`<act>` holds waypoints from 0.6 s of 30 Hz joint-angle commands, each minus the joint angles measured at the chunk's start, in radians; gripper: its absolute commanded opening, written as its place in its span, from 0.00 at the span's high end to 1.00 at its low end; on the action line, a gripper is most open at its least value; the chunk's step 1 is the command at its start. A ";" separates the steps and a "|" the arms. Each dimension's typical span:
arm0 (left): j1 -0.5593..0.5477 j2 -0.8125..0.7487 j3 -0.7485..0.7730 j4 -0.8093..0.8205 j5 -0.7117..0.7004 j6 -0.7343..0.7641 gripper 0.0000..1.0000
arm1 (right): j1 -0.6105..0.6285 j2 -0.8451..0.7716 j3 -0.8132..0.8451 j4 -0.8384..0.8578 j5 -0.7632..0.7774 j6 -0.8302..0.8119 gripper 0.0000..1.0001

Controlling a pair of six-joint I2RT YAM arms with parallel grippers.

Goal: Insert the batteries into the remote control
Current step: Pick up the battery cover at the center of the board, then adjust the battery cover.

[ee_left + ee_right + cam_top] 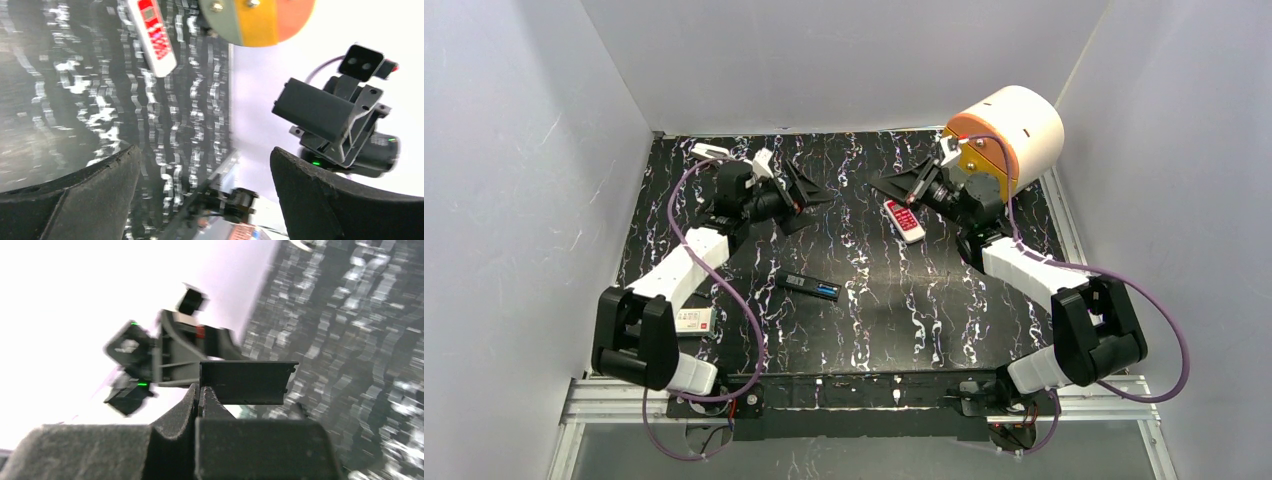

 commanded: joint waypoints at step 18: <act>-0.096 -0.061 -0.082 0.832 0.114 -1.076 0.20 | 0.218 -0.041 0.006 0.716 0.091 0.443 0.99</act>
